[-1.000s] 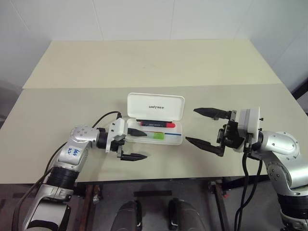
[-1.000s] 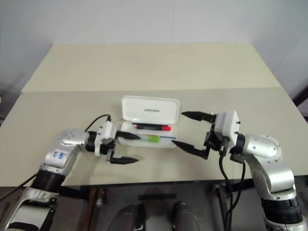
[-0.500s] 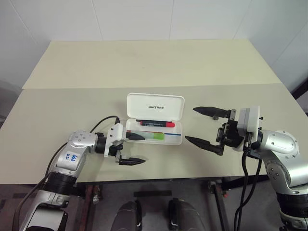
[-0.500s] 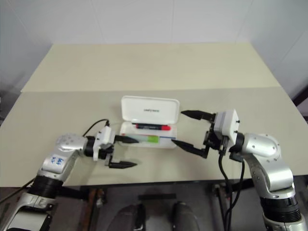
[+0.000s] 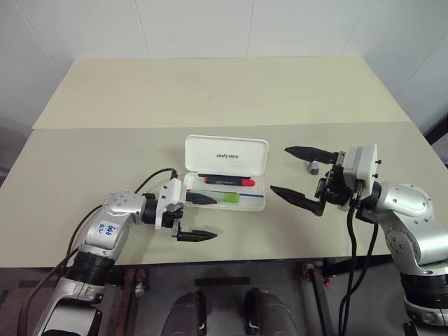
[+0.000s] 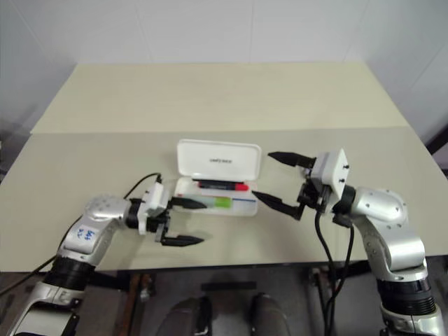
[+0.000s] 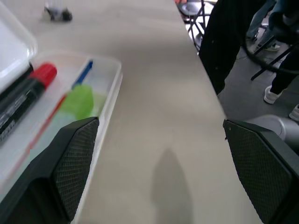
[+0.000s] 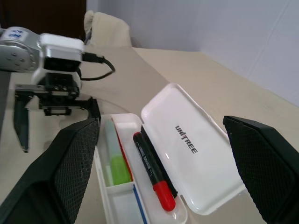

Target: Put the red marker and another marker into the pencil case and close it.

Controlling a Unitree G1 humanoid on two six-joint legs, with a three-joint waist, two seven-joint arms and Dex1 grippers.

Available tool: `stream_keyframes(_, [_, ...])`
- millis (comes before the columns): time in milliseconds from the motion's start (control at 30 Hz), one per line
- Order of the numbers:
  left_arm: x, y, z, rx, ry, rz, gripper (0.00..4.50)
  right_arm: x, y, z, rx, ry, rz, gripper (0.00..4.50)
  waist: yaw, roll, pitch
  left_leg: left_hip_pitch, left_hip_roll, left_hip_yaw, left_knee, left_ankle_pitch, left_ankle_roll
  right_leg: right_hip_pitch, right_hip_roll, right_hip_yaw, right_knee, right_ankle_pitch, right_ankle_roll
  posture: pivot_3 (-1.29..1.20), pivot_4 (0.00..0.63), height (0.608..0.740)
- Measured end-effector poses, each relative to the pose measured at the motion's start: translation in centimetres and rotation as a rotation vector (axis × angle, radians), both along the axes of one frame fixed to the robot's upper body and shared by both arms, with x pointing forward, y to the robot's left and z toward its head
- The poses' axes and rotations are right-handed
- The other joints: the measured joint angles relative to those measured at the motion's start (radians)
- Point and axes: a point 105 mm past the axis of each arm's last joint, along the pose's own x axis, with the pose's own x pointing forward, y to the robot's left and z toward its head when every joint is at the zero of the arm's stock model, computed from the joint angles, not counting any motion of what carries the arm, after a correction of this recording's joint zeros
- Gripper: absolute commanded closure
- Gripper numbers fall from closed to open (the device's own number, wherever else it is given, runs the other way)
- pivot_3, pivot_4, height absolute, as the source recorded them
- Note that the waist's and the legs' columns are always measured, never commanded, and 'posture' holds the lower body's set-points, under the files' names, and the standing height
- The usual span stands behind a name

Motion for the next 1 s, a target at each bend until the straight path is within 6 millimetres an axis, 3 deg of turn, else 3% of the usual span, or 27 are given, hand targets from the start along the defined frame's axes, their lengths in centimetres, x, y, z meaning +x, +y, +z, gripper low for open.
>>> stream_keyframes(133, [-0.3, -0.2, 1.5, -0.056, -0.001, -0.019, 0.03, 1.9, -0.7, -0.1, 0.032, 0.052, -0.126, 0.00, -0.001, 0.000, 0.000, 0.000, 0.000, 0.000, 0.000, 0.000, 0.000, 0.000, 0.000, 0.000, 0.000, 0.000, 0.000, 0.00, 0.150, 0.740])
stream_keyframes(400, [-0.7, 1.2, 5.5, -0.129, -0.020, -0.026, 0.03, 5.6, -4.3, -3.8, 0.027, 0.229, -0.521, 0.00, -0.002, 0.000, 0.000, 0.000, 0.000, 0.000, 0.000, 0.000, -0.001, 0.000, 0.000, 0.000, 0.000, 0.000, 0.000, 0.00, 0.150, 0.740])
stream_keyframes(733, [-0.2, 2.9, 9.5, -0.140, -0.096, -0.003, 0.03, 8.2, -8.2, -7.6, 0.090, 0.262, -0.927, 0.00, -0.004, 0.000, 0.000, 0.000, 0.000, 0.002, -0.002, 0.002, -0.003, -0.001, 0.002, -0.002, 0.000, 0.000, 0.000, 0.00, 0.150, 0.740])
stream_keyframes(933, [0.4, 3.8, 9.5, -0.134, -0.077, 0.023, 0.03, 9.2, -9.1, -10.4, 0.124, 0.307, -1.046, 0.00, -0.012, 0.000, 0.000, 0.000, 0.000, 0.004, -0.002, 0.004, -0.007, -0.002, 0.003, -0.003, 0.000, 0.000, 0.000, 0.00, 0.150, 0.740])
stream_keyframes(1000, [0.6, 4.4, 9.5, -0.132, -0.066, 0.036, 0.03, 9.6, -8.9, -10.5, 0.149, 0.301, -1.053, 0.00, -0.021, 0.000, 0.000, 0.000, 0.000, 0.004, -0.002, 0.005, -0.007, -0.002, 0.003, -0.003, 0.001, 0.000, 0.000, 0.00, 0.150, 0.740])
